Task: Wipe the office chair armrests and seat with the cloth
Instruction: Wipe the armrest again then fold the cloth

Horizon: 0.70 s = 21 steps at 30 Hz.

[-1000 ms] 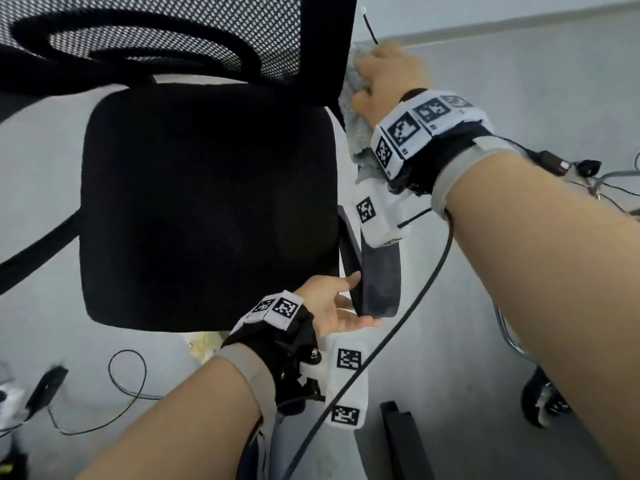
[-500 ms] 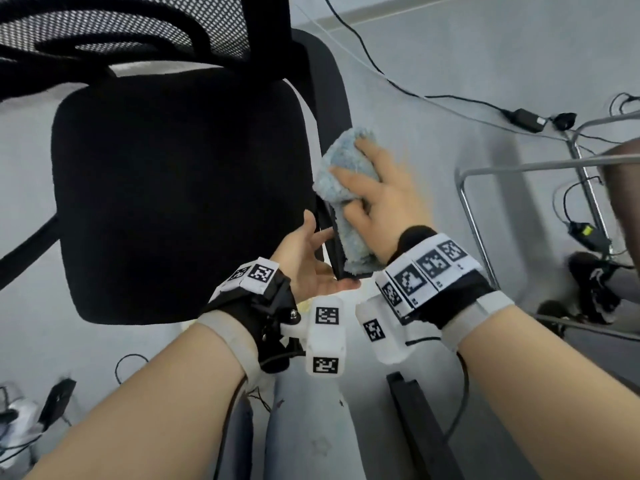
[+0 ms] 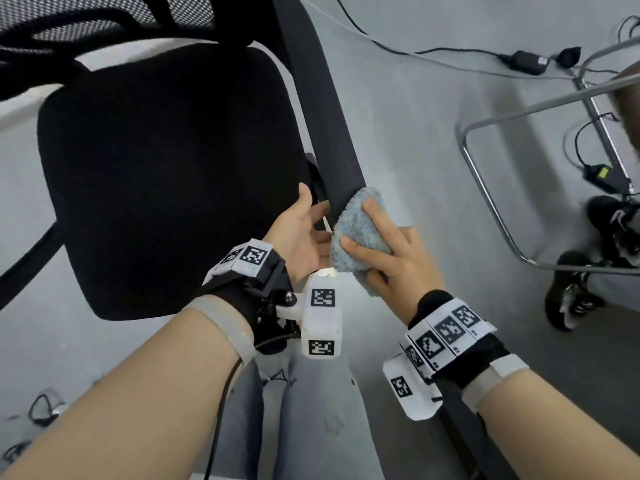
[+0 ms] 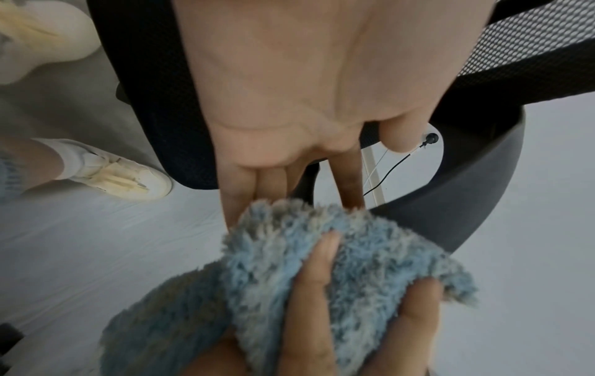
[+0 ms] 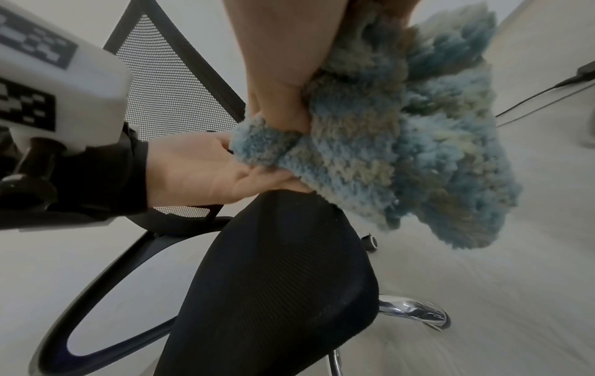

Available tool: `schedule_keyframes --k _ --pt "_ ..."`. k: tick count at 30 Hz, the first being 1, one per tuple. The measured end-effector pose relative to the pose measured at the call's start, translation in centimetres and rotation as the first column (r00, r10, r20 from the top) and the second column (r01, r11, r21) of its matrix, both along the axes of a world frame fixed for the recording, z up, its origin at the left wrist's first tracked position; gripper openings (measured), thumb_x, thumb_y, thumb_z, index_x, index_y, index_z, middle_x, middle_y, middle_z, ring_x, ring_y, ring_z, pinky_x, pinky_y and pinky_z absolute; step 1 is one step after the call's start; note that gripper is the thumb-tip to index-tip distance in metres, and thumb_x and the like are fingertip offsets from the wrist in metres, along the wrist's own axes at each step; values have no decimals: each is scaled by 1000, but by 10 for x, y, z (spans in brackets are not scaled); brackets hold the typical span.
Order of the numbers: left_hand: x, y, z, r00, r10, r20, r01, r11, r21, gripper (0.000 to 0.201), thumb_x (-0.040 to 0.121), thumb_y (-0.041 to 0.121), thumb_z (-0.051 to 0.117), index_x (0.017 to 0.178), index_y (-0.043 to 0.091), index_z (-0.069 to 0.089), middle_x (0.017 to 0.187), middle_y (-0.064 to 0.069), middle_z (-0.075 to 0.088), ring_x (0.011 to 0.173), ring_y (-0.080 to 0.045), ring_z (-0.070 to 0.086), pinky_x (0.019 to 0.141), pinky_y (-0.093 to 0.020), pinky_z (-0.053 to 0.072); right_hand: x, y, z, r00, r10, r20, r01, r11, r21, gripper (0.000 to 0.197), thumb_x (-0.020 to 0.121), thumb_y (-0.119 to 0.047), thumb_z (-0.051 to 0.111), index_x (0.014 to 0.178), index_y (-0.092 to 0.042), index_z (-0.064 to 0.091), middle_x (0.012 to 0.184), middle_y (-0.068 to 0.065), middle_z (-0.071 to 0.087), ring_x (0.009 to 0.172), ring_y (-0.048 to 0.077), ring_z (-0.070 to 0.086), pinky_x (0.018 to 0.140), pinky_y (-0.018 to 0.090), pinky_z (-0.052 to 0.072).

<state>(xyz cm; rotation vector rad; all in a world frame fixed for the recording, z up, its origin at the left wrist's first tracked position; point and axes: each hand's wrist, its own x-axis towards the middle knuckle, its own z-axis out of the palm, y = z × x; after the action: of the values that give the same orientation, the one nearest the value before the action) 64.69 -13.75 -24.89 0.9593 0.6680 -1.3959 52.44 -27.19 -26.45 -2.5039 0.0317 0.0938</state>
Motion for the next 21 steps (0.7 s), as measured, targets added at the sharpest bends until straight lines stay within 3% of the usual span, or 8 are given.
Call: schedule_keyframes --k 3,6,10,12,14,16,19,21 --pt "-4 4 -2 999 -18 45 19 999 -29 65 90 63 18 133 22 46 120 -23 58 101 -31 64 81 -40 55 -10 3 -6 1000 -18 -2 18 1000 -25 54 77 -12 71 119 -38 49 146 -5 25 83 33 50 71 38 52" --pt "-10 7 -5 995 -36 89 39 999 -38 59 91 60 23 133 25 45 126 -20 56 112 -29 59 87 -39 52 -16 8 -3 998 -55 -13 54 994 -98 52 73 -9 74 115 -32 56 144 -5 29 76 32 50 66 35 52" --pt "-20 13 -9 984 -93 150 100 994 -42 54 91 56 31 138 29 37 130 -14 55 116 -25 57 95 -39 48 -28 21 2 992 -125 -16 121 982 -145 46 69 -7 75 110 -25 66 140 -2 45 71 31 50 57 34 53" --pt "-26 20 -10 973 -143 179 149 989 -23 44 92 52 35 130 30 42 121 -7 61 111 -20 60 93 -38 48 -32 31 0 970 -219 -109 204 970 -133 40 75 -13 64 113 -25 65 139 -6 44 77 32 50 60 35 52" --pt "-32 30 -10 959 -212 189 212 977 25 38 93 47 38 126 30 41 113 -3 62 106 -17 60 90 -37 49 -38 43 -10 895 -267 -357 245 964 -107 42 80 -17 49 120 -26 61 141 -6 44 95 32 51 79 36 48" --pt "-40 46 -10 935 -306 179 298 952 70 44 92 44 43 131 24 39 120 -4 57 112 -19 55 97 -43 46 -47 59 -13 765 -257 -591 294 955 -35 43 83 -13 49 122 -26 59 132 -1 53 110 31 52 91 30 43" --pt "-47 74 1 868 -453 202 436 891 126 19 91 40 49 103 26 52 123 -4 49 118 -16 47 105 -47 38 -60 90 6 642 -479 -599 611 792 22 46 82 -9 54 126 -25 56 133 0 52 122 23 48 97 21 32" --pt "-50 89 15 823 -533 194 522 846 110 26 90 42 49 106 22 51 129 -4 49 122 -17 46 104 -47 40 -69 112 28 611 -593 -525 728 681 79 46 82 -10 56 127 -21 55 133 5 51 124 21 45 96 16 28"
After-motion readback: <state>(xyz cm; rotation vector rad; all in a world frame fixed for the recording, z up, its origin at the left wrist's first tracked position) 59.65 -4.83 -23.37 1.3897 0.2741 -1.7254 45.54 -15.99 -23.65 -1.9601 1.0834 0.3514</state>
